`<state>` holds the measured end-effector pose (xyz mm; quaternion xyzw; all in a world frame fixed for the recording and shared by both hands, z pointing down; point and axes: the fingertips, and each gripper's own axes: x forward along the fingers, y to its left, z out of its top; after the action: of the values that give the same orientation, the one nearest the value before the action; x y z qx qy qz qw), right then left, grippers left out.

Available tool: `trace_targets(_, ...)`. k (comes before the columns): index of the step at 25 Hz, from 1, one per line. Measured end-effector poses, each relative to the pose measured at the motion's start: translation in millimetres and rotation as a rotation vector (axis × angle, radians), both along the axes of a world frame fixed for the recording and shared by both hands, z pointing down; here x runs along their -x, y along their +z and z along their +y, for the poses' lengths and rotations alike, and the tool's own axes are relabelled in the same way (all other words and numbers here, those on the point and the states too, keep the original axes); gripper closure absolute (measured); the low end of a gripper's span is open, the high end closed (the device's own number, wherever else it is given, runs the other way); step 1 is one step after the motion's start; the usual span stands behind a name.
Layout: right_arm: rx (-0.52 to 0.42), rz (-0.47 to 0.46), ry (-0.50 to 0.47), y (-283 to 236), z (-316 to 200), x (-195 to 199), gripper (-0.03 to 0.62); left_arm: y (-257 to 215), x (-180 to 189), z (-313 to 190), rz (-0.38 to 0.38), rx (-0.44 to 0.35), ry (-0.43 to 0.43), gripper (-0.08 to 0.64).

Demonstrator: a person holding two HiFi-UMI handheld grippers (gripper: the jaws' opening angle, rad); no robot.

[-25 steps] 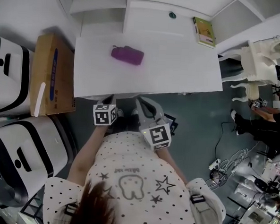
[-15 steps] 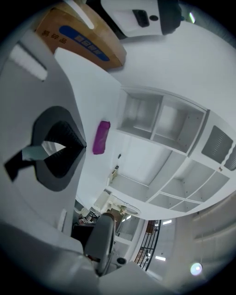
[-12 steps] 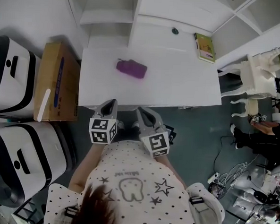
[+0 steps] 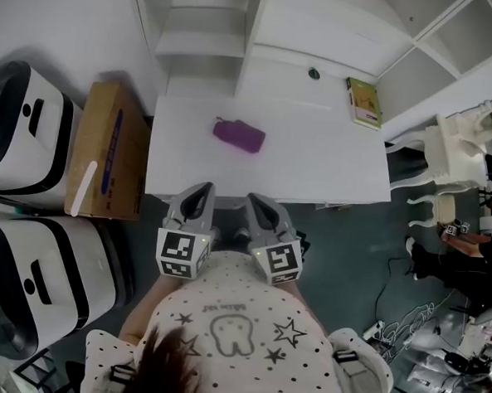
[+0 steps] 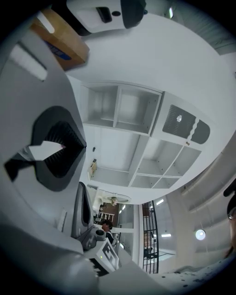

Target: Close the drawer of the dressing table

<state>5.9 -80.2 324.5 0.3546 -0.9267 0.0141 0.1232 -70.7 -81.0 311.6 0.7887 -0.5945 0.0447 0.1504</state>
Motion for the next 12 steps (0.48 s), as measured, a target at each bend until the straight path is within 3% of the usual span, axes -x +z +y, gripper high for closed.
trace_targets(6,-0.038,-0.035,-0.025,-20,-4,5,0.597,-13,10,12,-0.008,-0.058,-0.034,0.566)
trace_targets(12,-0.033,-0.037,-0.077,-21,-2,26,0.597,0,19,17,0.029,-0.038,-0.052,0.566)
